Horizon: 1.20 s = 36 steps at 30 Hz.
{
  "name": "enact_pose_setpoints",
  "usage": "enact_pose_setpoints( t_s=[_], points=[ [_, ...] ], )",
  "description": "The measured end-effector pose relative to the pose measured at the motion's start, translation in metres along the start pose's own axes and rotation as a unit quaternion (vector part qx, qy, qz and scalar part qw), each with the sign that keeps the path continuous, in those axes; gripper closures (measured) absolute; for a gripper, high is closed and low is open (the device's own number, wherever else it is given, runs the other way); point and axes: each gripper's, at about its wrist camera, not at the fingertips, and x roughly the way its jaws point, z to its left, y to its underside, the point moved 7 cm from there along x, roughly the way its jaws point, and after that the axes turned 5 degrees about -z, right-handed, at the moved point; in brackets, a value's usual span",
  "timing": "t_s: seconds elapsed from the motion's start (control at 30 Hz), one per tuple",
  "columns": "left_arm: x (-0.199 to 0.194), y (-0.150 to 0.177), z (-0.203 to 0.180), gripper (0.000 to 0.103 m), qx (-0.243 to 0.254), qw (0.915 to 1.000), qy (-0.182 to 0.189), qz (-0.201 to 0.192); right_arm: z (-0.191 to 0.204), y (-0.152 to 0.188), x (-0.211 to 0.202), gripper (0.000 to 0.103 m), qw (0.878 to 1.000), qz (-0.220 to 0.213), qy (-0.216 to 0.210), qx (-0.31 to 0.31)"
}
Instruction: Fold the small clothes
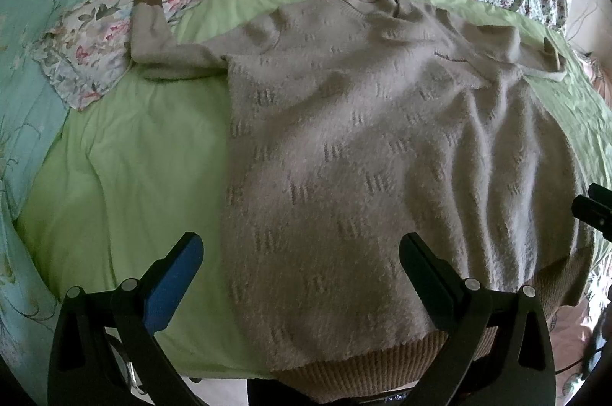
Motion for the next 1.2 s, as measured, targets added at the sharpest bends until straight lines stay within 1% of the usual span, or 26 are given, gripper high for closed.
enact_pose_setpoints(
  t_s=[0.23, 0.4, 0.57, 0.67, 0.77, 0.83, 0.87, 0.97, 1.0, 1.07, 1.1, 1.13, 1.17, 1.2],
  points=[
    [0.001, -0.003, -0.004, 0.001, 0.007, 0.9999, -0.006, 0.007, -0.001, -0.002, 0.000, 0.000, 1.000, -0.007, 0.003, -0.003],
    [0.001, -0.007, -0.010, 0.001, 0.012, 0.9998, -0.006, 0.012, -0.002, -0.002, 0.001, 0.000, 1.000, -0.004, 0.002, -0.002],
    [0.004, -0.009, -0.013, 0.001, 0.003, 0.9999, 0.007, 0.008, -0.011, -0.006, 0.001, 0.000, 1.000, -0.006, 0.000, 0.008],
    [0.008, -0.013, -0.013, 0.001, 0.001, 0.9999, 0.013, 0.007, -0.028, -0.016, -0.002, 0.000, 1.000, -0.017, 0.004, 0.024],
    [0.013, -0.017, -0.014, 0.001, 0.011, 0.9998, 0.004, 0.017, -0.050, -0.030, -0.004, 0.000, 0.998, -0.029, 0.002, 0.047],
    [0.018, -0.019, -0.014, 0.001, 0.024, 0.9992, -0.008, 0.030, -0.071, -0.044, -0.007, 0.000, 0.997, -0.045, 0.007, 0.062],
    [0.021, -0.021, -0.015, 0.001, 0.028, 0.9990, -0.012, 0.034, -0.081, -0.049, -0.007, 0.000, 0.996, -0.043, 0.013, 0.072],
    [0.030, -0.031, -0.018, 0.001, 0.039, 0.9982, -0.019, 0.042, -0.120, -0.078, -0.011, 0.001, 0.992, -0.076, 0.021, 0.094],
    [0.032, -0.036, -0.020, 0.001, 0.038, 0.9984, -0.016, 0.038, -0.135, -0.087, -0.011, 0.003, 0.991, -0.081, 0.030, 0.104],
    [0.036, -0.045, -0.023, 0.001, 0.034, 0.9990, -0.008, 0.030, -0.170, -0.108, -0.011, 0.011, 0.986, -0.101, 0.046, 0.125],
    [0.039, -0.049, -0.025, 0.001, 0.036, 0.9988, -0.009, 0.032, -0.194, -0.122, -0.010, 0.016, 0.982, -0.114, 0.050, 0.144],
    [0.041, -0.053, -0.028, 0.001, 0.034, 0.9990, -0.005, 0.029, -0.210, -0.129, -0.007, 0.024, 0.979, -0.115, 0.057, 0.159],
    [0.045, -0.058, -0.031, 0.001, 0.032, 0.9991, -0.001, 0.027, -0.230, -0.139, -0.004, 0.028, 0.974, -0.120, 0.065, 0.178],
    [0.048, -0.060, -0.033, 0.001, 0.033, 0.9990, 0.000, 0.031, -0.258, -0.152, 0.000, 0.039, 0.968, -0.126, 0.075, 0.206]
  ],
)
